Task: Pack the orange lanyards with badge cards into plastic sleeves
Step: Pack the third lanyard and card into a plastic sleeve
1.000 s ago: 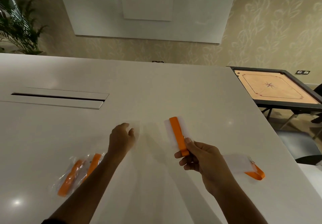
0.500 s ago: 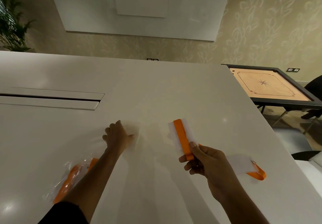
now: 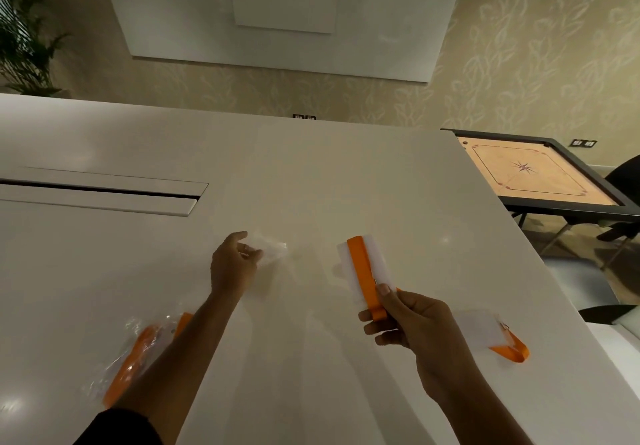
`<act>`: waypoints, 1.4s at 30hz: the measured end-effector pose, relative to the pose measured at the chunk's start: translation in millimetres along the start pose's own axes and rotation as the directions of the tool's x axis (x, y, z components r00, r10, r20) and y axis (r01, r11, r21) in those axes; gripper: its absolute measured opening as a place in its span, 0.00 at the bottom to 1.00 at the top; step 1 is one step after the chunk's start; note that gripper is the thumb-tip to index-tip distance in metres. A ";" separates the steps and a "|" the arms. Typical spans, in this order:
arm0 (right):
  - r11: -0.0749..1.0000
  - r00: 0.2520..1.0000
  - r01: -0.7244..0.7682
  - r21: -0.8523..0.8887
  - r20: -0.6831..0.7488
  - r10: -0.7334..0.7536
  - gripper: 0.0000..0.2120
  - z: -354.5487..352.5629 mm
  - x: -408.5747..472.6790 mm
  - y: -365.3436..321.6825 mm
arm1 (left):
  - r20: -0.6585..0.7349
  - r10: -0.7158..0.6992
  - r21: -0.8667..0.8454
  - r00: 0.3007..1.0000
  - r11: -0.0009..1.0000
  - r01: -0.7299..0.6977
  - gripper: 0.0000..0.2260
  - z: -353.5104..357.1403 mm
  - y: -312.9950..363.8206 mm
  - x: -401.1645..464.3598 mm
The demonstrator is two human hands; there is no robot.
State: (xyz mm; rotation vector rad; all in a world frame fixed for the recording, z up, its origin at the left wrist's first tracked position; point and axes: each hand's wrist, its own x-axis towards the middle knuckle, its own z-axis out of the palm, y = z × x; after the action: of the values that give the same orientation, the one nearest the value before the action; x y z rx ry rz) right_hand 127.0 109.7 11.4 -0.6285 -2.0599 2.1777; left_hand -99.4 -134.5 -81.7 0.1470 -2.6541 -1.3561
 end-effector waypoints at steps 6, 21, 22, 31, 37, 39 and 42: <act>0.997 0.997 0.069 -0.028 -0.035 -0.070 0.13 -6.7 -1.9 -4.3 | 0.073 0.124 -0.307 0.990 0.947 -0.096 0.13 -11.0 16.4 -18.3; 0.930 0.958 0.278 -0.241 0.004 -0.285 0.13 -41.7 -6.7 -30.5 | 0.200 0.296 -0.469 0.934 0.866 -0.174 0.14 -46.4 81.1 -76.5; 0.918 0.955 0.291 -0.268 0.024 -0.295 0.14 -44.1 -6.8 -32.6 | 0.204 0.299 -0.466 0.932 0.867 -0.177 0.14 -47.6 84.6 -78.9; 0.841 0.927 0.375 -0.389 0.161 -0.339 0.13 -54.1 -11.9 -45.2 | 0.246 0.277 -0.433 0.929 0.889 -0.151 0.14 -47.8 109.5 -98.4; 0.808 0.917 0.398 -0.435 0.168 -0.361 0.13 -63.4 -10.0 -42.1 | 0.277 0.303 -0.425 0.912 0.890 -0.166 0.14 -45.7 117.2 -108.9; 0.789 0.912 0.409 -0.458 0.170 -0.374 0.13 -66.6 -9.5 -40.7 | 0.286 0.309 -0.430 0.907 0.887 -0.167 0.14 -45.5 119.5 -111.5; 0.746 0.903 0.424 -0.513 0.172 -0.395 0.13 -70.7 -8.9 -38.8 | 0.302 0.311 -0.441 0.901 0.884 -0.157 0.14 -44.9 122.6 -115.2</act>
State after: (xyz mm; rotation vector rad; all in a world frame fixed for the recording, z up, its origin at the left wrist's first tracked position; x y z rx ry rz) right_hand 150.9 176.7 50.2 -0.1078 -2.5552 1.3806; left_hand 20.1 -80.3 32.7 -0.5181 -2.4599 -1.9620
